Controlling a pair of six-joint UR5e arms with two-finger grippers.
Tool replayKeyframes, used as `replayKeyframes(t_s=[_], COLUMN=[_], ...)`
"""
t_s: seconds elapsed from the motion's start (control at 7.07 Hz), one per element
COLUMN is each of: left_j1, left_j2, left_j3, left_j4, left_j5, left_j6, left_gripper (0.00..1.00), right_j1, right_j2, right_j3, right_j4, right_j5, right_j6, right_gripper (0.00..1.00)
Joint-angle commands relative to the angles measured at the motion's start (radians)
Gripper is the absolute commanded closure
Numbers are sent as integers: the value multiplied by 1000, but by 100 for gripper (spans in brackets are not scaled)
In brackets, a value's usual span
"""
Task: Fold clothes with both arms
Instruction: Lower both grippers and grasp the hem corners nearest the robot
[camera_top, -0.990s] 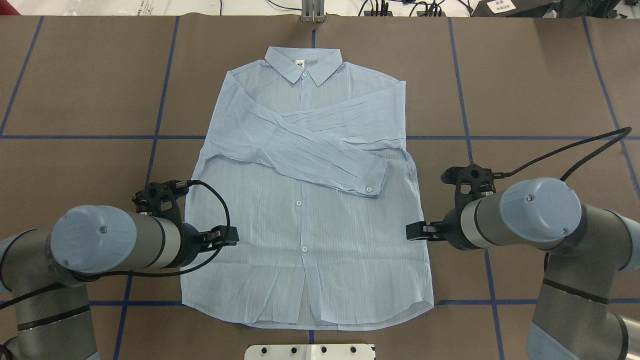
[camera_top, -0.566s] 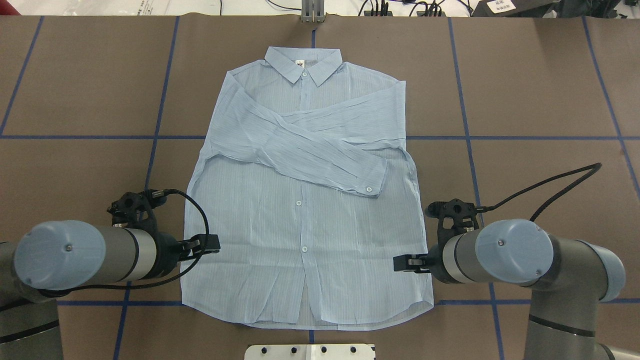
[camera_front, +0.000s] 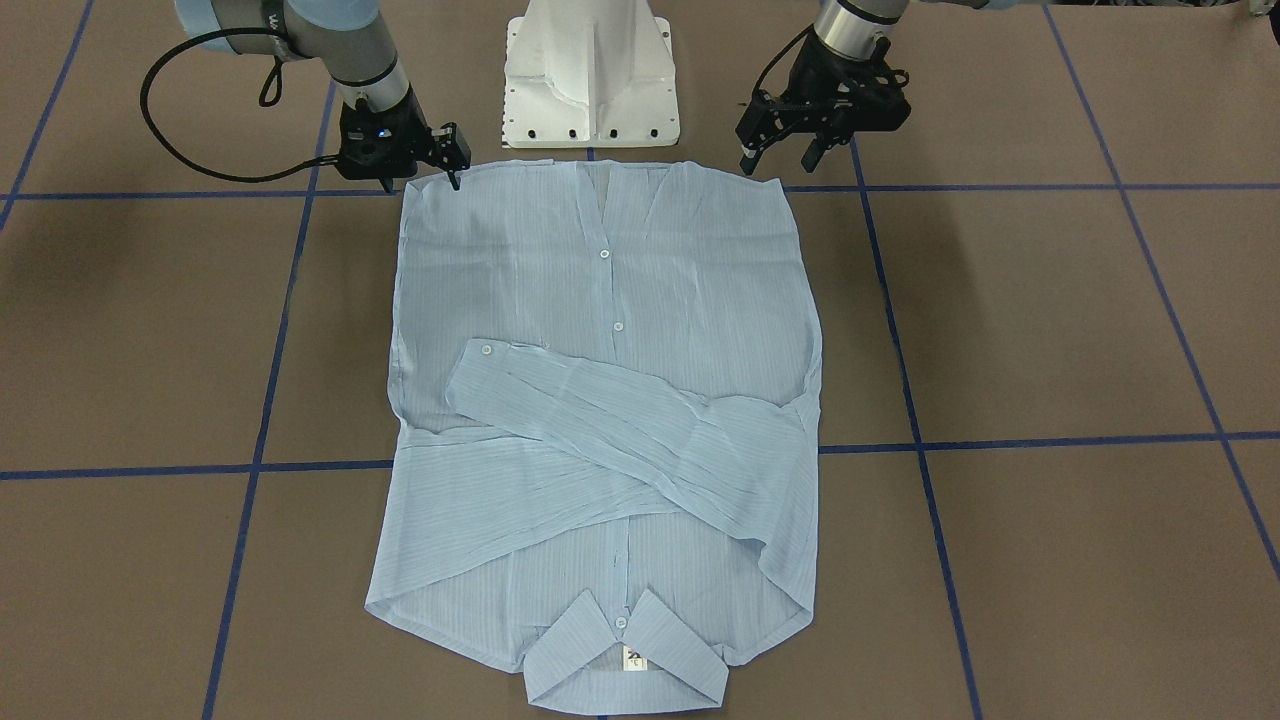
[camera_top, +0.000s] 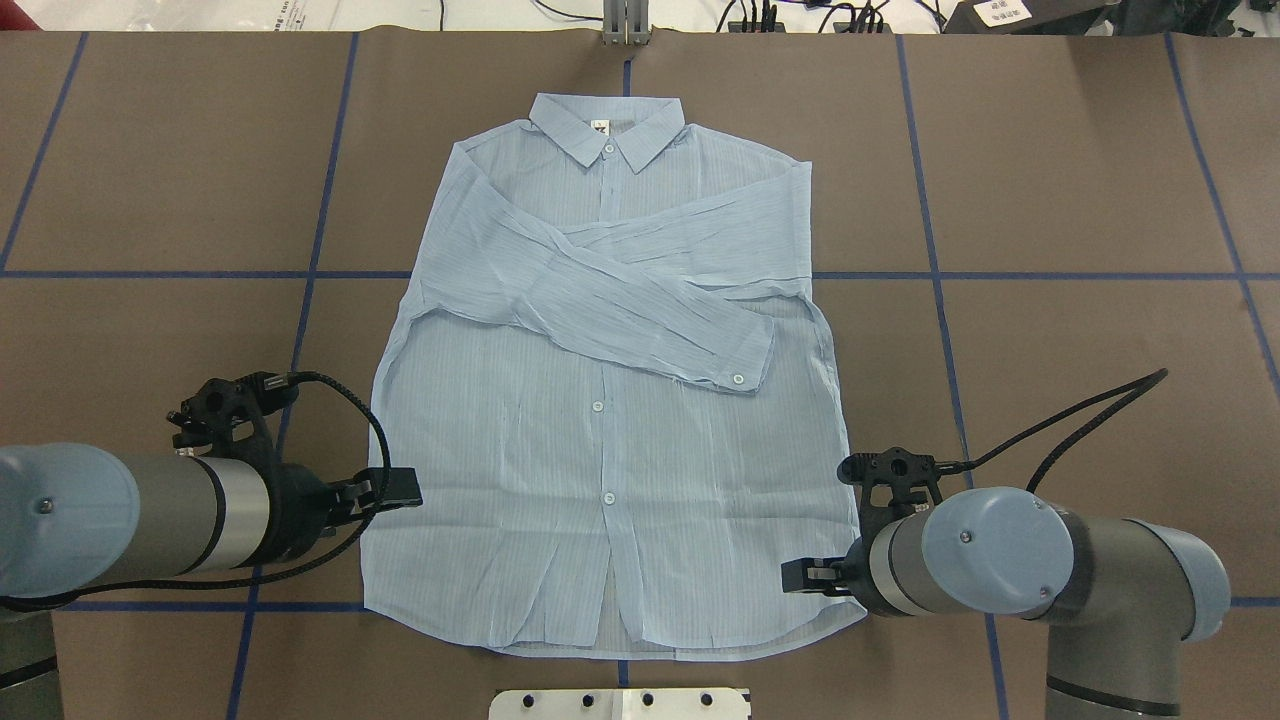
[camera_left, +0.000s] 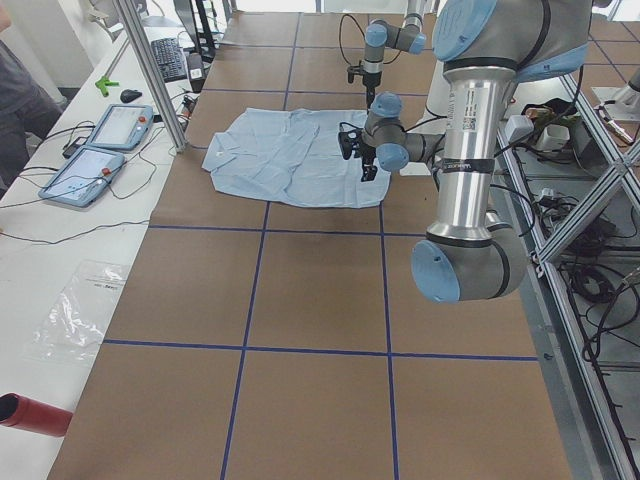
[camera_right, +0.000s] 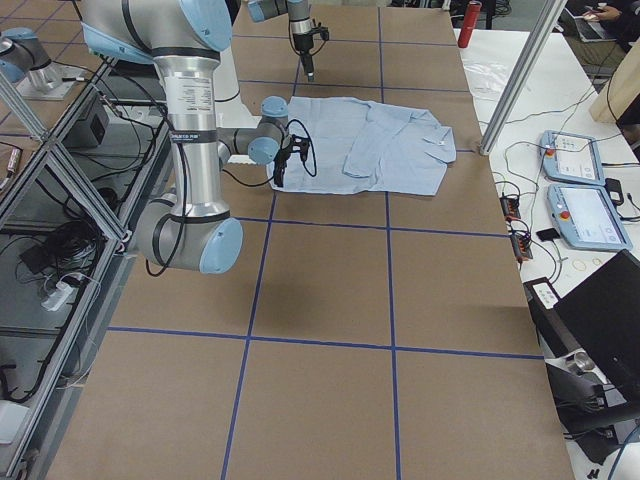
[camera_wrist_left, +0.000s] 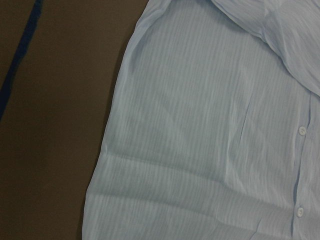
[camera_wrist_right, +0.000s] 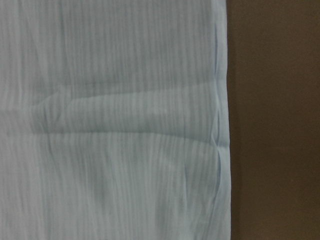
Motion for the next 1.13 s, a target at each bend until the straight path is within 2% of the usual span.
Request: replayKeyframes(t_s=[0.0,0.28,0.42,0.57,0.85,0.99], left_j1=[-3,-3,-4,-4,-4,-4], left_j2=[-1,-6,-7,-6,-1,2], left_j3=[-12,-15,-16,-18,-19,-19], left_j4=[1,1,2,2,2,2], left_j5=[0,0,0,0,0,0], left_j6=[0,-2,0,0,0,-1], left_gripper=[3,3,3,3,3,3], right_j1=[-3,-1,-1,0,2,2], right_j2=[-7,-9,-9,-9,-9,-7], right_j3=[-20,-40,-42,-41,-34,-31], right_j4=[-5,-5,-5,-5,-5,-11], right_j5=[3,5,13,19,42,45], right_j6=[2,2,2,2,4,2], right_gripper=[15,23,33,46,80,89])
